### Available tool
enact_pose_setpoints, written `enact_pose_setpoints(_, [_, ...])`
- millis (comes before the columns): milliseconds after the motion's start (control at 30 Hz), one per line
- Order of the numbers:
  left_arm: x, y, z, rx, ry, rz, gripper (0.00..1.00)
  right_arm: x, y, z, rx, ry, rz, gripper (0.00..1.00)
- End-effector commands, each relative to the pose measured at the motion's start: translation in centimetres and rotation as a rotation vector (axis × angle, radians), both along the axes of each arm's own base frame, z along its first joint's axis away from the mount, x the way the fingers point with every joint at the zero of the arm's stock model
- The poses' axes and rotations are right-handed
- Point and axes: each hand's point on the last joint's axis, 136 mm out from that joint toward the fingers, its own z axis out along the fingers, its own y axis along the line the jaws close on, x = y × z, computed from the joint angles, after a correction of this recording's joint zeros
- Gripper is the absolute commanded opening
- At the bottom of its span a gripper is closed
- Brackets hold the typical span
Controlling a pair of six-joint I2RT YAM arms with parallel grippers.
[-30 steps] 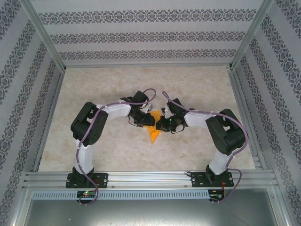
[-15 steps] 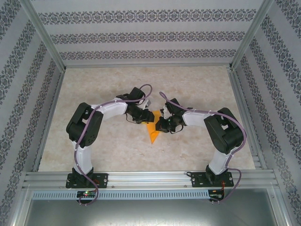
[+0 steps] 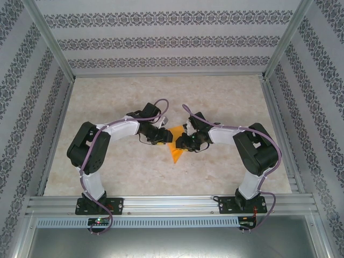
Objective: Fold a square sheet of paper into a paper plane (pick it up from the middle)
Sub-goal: Third fold the triangle at the center of the table.
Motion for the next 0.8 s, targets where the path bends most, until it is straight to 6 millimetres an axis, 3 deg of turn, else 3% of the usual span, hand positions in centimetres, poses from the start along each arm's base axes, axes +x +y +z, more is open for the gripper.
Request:
enact_pose_setpoints(0, [-0.3,-0.4,1.5,-0.068,-0.040,-0.003,0.47,0.0,0.8,0.3,0.034,0.000,0.001,0.33])
enact_pose_setpoints(467, [-2.2,-0.6,1.8,-0.122,-0.071,-0.053,0.50,0.0,1.1,0.7,0.083,0.009,-0.033,0.45])
enact_pose_setpoints(767, [-2.2,-1.2,1.0,-0.123,-0.069,-0.075,0.50,0.2,0.7,1.5,0.101,-0.002,-0.080,0.48])
